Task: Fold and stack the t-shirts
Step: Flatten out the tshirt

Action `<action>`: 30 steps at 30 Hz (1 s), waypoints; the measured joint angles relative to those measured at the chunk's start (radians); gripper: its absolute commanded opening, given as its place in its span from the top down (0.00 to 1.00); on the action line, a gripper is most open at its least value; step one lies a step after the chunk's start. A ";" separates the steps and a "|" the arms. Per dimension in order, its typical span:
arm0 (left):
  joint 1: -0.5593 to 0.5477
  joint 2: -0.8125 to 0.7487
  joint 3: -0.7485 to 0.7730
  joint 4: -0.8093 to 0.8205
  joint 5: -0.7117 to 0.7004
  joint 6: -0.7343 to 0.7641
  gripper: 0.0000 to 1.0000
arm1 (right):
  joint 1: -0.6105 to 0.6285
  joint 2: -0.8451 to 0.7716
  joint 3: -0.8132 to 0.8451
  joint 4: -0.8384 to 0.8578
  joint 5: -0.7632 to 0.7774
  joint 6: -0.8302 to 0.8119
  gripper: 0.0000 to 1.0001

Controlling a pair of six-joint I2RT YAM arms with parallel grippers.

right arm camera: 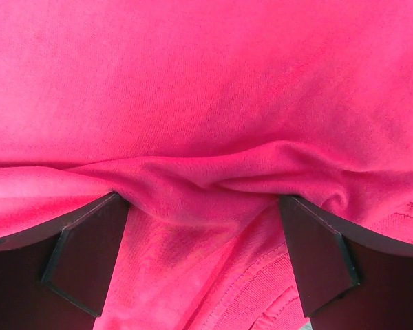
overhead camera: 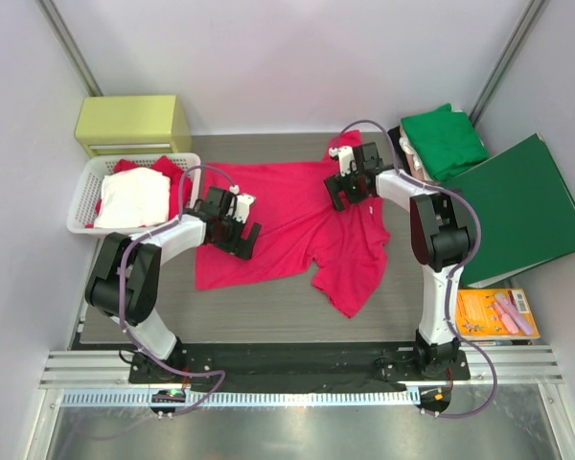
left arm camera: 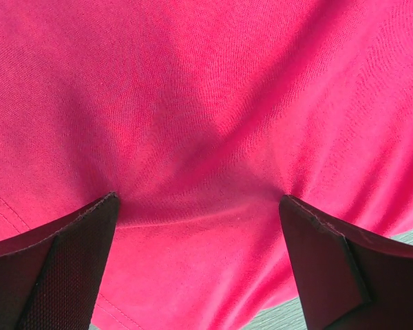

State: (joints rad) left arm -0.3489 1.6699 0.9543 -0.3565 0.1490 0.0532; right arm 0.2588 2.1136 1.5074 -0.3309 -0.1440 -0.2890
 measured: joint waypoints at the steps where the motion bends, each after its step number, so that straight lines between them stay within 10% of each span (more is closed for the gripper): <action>1: 0.000 0.000 0.000 0.000 0.000 0.000 0.00 | -0.001 0.000 -0.001 0.000 0.000 0.000 0.04; 16: 0.000 0.001 -0.002 0.003 -0.027 -0.001 0.00 | -0.001 -0.207 -0.232 -0.064 0.003 -0.035 0.00; 27: 0.000 -0.039 -0.016 -0.019 -0.052 0.016 0.00 | -0.006 -0.654 -0.295 -0.194 0.005 -0.040 0.01; 29: 0.002 -0.106 -0.036 -0.021 -0.072 0.037 0.23 | -0.015 -0.734 -0.302 -0.237 -0.005 -0.037 0.07; 30: 0.002 -0.148 -0.045 -0.021 -0.082 0.043 0.47 | -0.023 -0.777 -0.315 -0.258 -0.012 -0.037 0.32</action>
State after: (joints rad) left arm -0.3466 1.5215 0.9092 -0.3779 0.0669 0.0967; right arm 0.2363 1.3369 1.1927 -0.5892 -0.1562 -0.3256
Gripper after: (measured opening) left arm 0.968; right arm 0.986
